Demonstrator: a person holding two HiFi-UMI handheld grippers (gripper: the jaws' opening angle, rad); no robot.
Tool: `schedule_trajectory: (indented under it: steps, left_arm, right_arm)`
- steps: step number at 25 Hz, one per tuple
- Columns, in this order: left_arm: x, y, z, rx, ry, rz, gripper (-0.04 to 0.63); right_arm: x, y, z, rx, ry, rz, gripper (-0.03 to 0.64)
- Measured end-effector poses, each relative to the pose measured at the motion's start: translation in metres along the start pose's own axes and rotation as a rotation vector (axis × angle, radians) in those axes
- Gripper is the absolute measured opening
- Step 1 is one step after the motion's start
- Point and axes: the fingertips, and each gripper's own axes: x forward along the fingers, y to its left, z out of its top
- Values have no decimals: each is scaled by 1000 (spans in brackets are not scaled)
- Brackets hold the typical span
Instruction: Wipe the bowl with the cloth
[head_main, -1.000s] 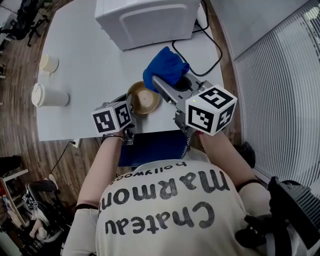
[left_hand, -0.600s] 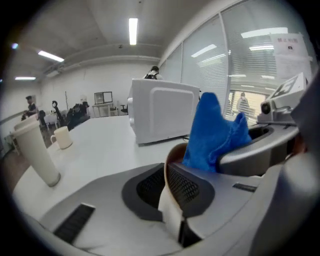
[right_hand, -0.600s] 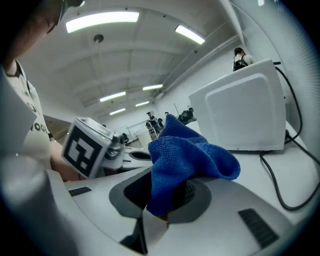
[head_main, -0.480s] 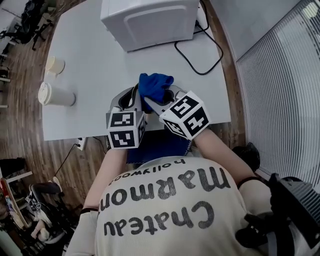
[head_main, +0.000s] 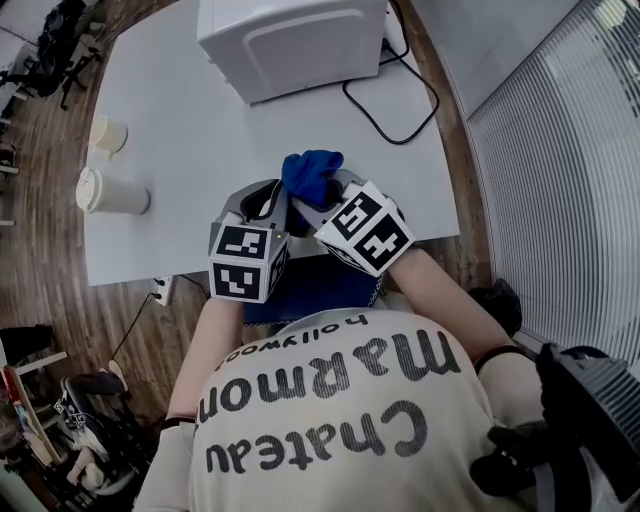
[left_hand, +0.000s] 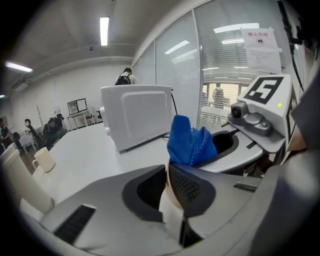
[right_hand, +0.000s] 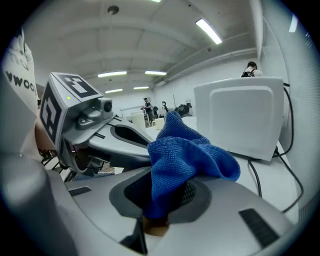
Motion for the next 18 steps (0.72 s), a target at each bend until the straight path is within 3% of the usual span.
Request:
schedule_trajectory:
  steps: [3, 6, 9, 14, 18]
  left_arm:
    - [-1, -1, -1, 31, 11, 33, 20]
    - [0, -1, -1, 9, 12, 63, 25]
    - [-3, 0, 1, -6, 2, 96, 41]
    - [-11, 5, 9, -40, -78, 173, 48]
    - [-17, 7, 15, -41, -134, 223, 49]
  right_arm:
    - [4, -6, -2, 63, -20, -51, 65]
    - [8, -14, -2, 119, -33, -102, 64]
    - [8, -22, -2, 239, -53, -126, 64]
    - [3, -36, -2, 432, -103, -188, 64]
    - [-3, -40, -3, 480, -114, -250, 64]
